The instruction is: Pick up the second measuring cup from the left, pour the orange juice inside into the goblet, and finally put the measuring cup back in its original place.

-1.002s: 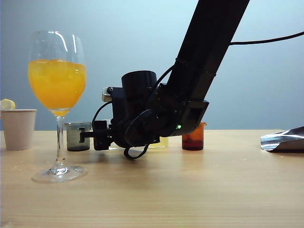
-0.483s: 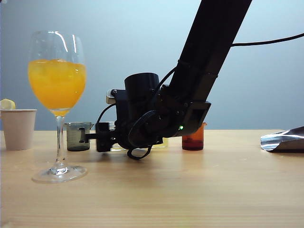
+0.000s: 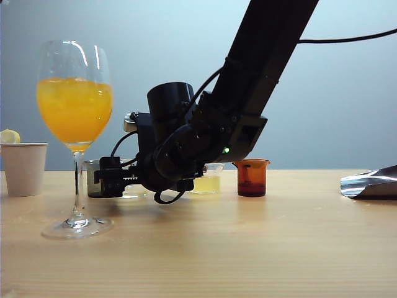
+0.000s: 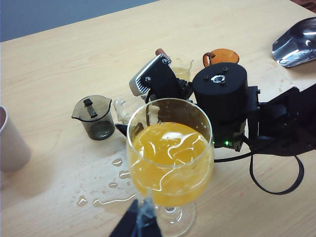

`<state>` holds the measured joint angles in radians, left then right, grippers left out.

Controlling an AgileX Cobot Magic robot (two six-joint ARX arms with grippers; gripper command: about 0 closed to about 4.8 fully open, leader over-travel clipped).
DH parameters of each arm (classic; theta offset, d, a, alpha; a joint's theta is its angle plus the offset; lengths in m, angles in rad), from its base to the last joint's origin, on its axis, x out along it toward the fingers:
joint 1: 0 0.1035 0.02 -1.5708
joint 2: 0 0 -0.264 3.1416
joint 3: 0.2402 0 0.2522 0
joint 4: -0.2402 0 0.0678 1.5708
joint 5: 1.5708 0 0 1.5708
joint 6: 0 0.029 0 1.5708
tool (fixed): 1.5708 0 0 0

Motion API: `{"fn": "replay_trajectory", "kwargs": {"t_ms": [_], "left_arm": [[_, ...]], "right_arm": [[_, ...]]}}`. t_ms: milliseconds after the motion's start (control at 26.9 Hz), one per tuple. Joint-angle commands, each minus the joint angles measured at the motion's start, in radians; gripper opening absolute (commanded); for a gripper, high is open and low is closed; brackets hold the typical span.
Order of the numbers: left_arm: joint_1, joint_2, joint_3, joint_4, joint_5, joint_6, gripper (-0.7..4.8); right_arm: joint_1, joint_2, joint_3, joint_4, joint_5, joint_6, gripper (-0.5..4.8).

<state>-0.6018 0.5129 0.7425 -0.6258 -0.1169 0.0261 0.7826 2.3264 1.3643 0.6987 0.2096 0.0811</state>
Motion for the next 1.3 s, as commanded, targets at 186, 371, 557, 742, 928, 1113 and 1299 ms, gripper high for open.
{"fn": "replay_trajectory", "kwargs": {"t_ms": [186, 371, 557, 742, 928, 1113, 1299], "left_arm": [[0.001, -0.002, 0.005, 0.006, 0.001, 0.000, -0.06], [0.001, -0.002, 0.005, 0.021, 0.001, 0.000, -0.06], [0.001, 0.000, 0.005, 0.049, 0.001, 0.000, -0.06], [0.001, -0.002, 0.005, 0.045, 0.001, 0.000, -0.06], [0.001, -0.004, 0.005, 0.034, 0.001, 0.000, -0.06], [0.001, -0.004, 0.005, 0.036, 0.001, -0.001, -0.06], [0.001, -0.004, 0.005, 0.037, 0.001, -0.001, -0.06]], "right_arm": [[-0.024, -0.008, 0.003, 0.007, 0.061, 0.018, 4.79], [-0.059, -0.007, 0.006, 0.036, -0.004, 0.024, 4.79], [-0.039, -0.013, 0.005, -0.015, 0.008, 0.024, 4.79], [-0.013, -0.041, -0.001, -0.089, 0.055, 0.024, 4.79], [-0.011, -0.079, -0.041, -0.094, 0.084, 0.024, 4.79], [-0.004, -0.131, -0.108, -0.096, 0.079, 0.024, 4.79], [0.012, -0.207, -0.210, -0.092, 0.081, 0.042, 4.79]]}}
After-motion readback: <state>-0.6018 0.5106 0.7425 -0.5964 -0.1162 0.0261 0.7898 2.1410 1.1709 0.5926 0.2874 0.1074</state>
